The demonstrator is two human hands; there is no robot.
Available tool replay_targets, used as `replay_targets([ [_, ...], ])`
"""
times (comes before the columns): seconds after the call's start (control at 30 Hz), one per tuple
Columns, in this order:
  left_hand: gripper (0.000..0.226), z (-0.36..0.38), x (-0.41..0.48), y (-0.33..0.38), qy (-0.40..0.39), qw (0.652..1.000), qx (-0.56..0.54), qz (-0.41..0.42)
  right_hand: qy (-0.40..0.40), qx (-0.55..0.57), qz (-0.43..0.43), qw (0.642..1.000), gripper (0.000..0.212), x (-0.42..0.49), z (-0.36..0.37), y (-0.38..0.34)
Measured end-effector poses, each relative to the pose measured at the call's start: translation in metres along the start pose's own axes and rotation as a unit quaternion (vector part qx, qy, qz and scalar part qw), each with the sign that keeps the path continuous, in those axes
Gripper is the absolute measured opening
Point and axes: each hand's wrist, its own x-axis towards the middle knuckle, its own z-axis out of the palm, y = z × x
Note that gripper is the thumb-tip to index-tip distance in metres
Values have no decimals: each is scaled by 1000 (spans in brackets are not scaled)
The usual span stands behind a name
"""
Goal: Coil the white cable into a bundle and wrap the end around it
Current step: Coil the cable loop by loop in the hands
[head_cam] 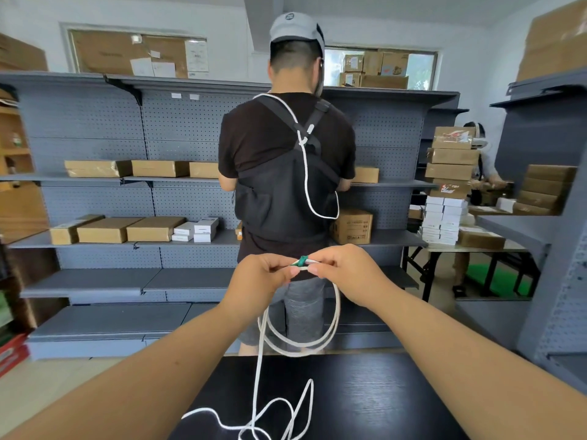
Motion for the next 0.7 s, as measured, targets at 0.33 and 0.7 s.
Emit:
replay_targets([
  [0.33, 13, 7, -5, -6, -10, 975, -203, -91, 34, 8, 13, 999, 21, 2, 1, 7],
  [0.7, 7, 11, -2, -10, 31, 977, -189, -89, -1, 85, 61, 994, 26, 0, 2, 3],
])
